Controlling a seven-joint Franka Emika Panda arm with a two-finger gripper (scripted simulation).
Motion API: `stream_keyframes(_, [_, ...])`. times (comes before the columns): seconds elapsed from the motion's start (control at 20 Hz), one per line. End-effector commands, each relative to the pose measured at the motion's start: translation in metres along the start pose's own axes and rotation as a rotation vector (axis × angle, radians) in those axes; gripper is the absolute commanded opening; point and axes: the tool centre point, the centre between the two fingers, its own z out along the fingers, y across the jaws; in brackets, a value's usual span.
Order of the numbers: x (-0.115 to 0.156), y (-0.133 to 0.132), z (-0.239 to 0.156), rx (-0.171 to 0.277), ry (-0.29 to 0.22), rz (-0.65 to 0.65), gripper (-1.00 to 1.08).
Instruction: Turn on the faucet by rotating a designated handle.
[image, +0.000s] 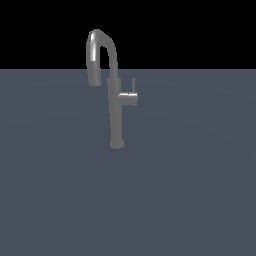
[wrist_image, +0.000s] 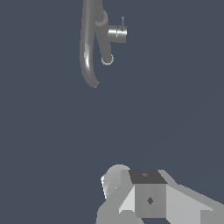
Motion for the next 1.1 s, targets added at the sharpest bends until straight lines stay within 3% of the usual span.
stream_keyframes(0.0, [0.000,0.000,0.000,0.000,0.000,0.000,-1.00])
stream_keyframes(0.55, [0.016,-0.005,0.001,0.046,-0.042,0.048,-1.00])
stream_keyframes(1.05, [0.060,-0.013,0.008,0.174,-0.159,0.182,-1.00])
